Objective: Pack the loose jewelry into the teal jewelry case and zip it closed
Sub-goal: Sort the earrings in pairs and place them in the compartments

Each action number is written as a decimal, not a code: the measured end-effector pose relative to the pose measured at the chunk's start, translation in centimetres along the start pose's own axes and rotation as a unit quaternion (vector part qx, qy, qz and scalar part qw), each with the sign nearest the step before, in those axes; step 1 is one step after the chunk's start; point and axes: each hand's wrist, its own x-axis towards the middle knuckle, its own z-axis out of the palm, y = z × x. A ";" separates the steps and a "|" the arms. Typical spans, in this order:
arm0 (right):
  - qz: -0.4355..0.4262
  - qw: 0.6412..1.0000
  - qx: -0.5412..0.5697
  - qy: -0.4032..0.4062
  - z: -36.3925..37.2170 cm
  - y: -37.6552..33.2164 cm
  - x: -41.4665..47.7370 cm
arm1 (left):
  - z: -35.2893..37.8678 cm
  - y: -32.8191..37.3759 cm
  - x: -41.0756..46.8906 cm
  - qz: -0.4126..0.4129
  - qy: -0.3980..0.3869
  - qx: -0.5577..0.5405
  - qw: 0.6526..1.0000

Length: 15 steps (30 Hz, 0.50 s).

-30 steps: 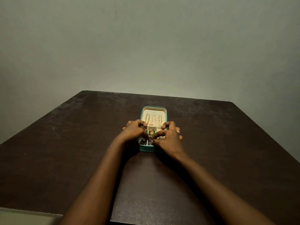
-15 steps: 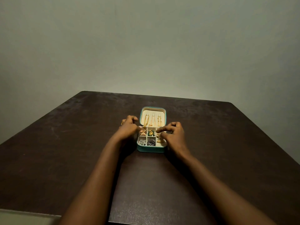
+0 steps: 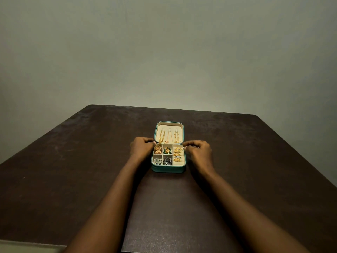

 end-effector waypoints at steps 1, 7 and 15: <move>0.001 1.000 0.002 0.000 0.0 -0.1 0.0 | 0.1 0.0 0.0 0.003 0.005 -0.002 1.000; 0.014 1.000 0.020 0.000 -0.2 -0.5 -0.2 | 0.1 -0.1 0.0 -0.010 -0.014 -0.032 0.999; 0.024 0.999 0.039 0.002 -0.4 -0.3 -0.1 | 0.1 -0.1 0.1 -0.012 -0.024 -0.046 0.999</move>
